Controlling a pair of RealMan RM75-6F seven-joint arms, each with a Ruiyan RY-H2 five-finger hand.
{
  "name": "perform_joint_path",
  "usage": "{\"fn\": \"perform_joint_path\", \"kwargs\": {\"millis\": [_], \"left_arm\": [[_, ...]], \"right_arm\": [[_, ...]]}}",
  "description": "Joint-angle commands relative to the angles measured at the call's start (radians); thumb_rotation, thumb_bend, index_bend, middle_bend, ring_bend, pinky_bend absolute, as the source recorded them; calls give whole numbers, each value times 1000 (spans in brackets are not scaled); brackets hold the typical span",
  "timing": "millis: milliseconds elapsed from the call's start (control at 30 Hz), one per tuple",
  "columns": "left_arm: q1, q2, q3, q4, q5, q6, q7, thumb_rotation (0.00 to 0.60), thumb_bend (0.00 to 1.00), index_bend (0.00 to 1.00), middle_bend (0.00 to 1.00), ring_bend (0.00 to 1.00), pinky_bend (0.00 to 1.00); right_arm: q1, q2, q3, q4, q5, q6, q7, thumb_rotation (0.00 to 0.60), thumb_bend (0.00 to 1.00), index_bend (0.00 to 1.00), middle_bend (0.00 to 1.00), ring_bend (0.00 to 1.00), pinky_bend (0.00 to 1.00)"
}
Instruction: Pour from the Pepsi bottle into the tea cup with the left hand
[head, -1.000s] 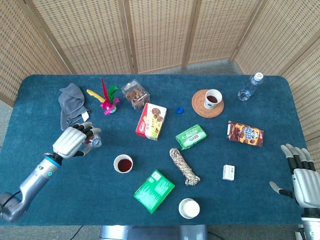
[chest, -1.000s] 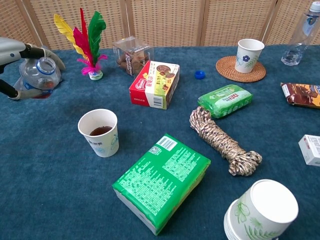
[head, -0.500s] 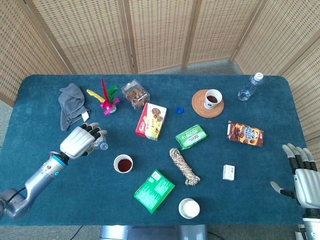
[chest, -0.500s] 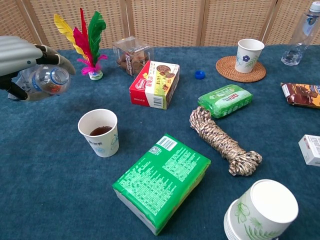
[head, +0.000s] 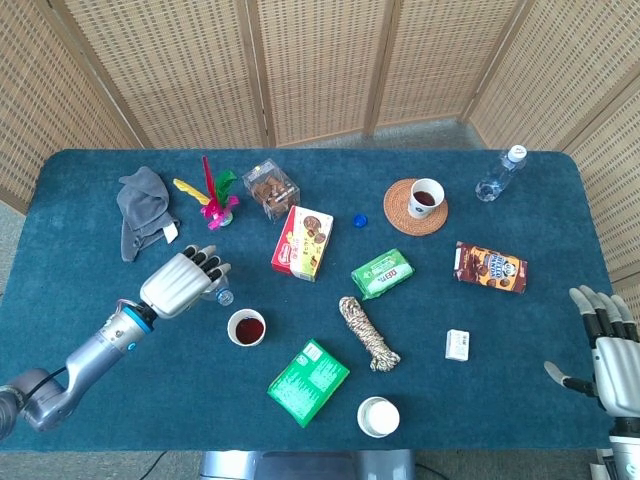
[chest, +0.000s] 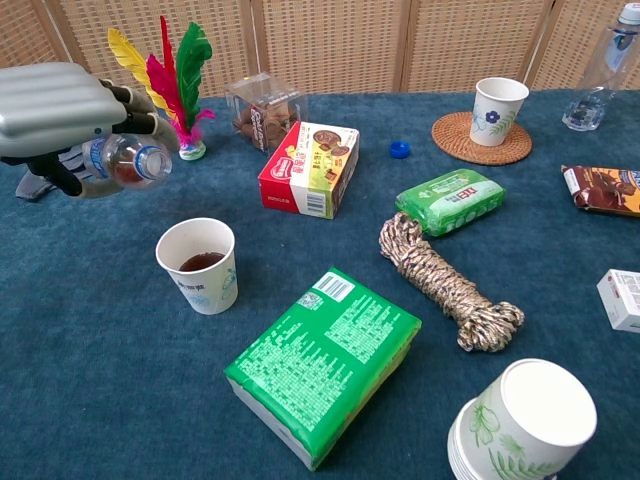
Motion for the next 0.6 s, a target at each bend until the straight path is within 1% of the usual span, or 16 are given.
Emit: {"fn": "perform_joint_path", "kwargs": {"millis": [33, 367, 600], "left_arm": [[-14, 4, 0, -27, -9, -24, 54, 600, 494, 377, 341, 213, 365], [-36, 8, 2, -76, -17, -54, 175, 600, 493, 376, 338, 211, 372], [-44, 18, 16, -93, -9, -67, 239, 600, 492, 375, 337, 212, 374]], "right_arm": [[-1, 2, 0, 0, -1, 1, 3, 600, 78, 0, 0, 0, 0], [-4, 12, 4, 0, 0, 7, 28, 600, 80, 0, 0, 0, 0], [-5, 17, 4, 1, -2, 7, 40, 600, 78, 0, 0, 0, 0]]}}
